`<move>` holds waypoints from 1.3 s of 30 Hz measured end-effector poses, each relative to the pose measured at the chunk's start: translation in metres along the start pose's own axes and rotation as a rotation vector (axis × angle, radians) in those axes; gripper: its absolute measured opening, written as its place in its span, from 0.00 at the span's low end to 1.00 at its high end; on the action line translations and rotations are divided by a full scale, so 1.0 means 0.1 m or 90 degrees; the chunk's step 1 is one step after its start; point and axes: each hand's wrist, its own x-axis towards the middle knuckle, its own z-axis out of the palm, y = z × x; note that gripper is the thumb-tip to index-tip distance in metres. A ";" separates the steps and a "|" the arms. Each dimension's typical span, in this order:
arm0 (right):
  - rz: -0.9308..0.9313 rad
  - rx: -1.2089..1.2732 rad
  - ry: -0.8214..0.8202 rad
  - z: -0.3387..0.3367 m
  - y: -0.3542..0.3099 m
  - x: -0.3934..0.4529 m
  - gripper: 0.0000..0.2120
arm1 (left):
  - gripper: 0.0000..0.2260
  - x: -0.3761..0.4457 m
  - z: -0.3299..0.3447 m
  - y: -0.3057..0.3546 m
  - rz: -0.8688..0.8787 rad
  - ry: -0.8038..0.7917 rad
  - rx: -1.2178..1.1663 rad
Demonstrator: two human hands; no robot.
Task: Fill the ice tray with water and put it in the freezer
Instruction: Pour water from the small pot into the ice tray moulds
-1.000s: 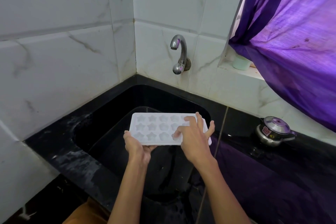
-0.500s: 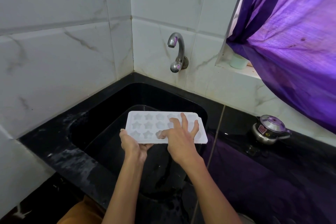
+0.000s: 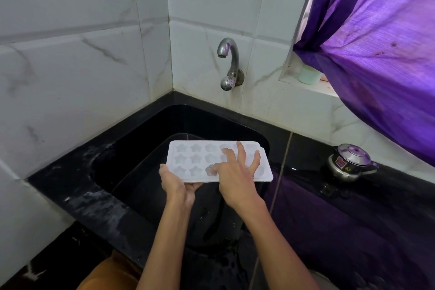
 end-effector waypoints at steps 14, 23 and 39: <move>0.009 0.000 -0.007 0.00 0.01 -0.02 0.27 | 0.21 0.01 0.00 -0.05 -0.001 -0.005 0.002; 0.022 0.021 0.012 -0.05 0.03 0.00 0.26 | 0.21 0.03 -0.01 -0.05 -0.010 -0.010 0.001; -0.057 0.025 -0.021 0.06 -0.17 0.05 0.24 | 0.26 -0.04 0.04 -0.04 -0.036 -0.007 0.012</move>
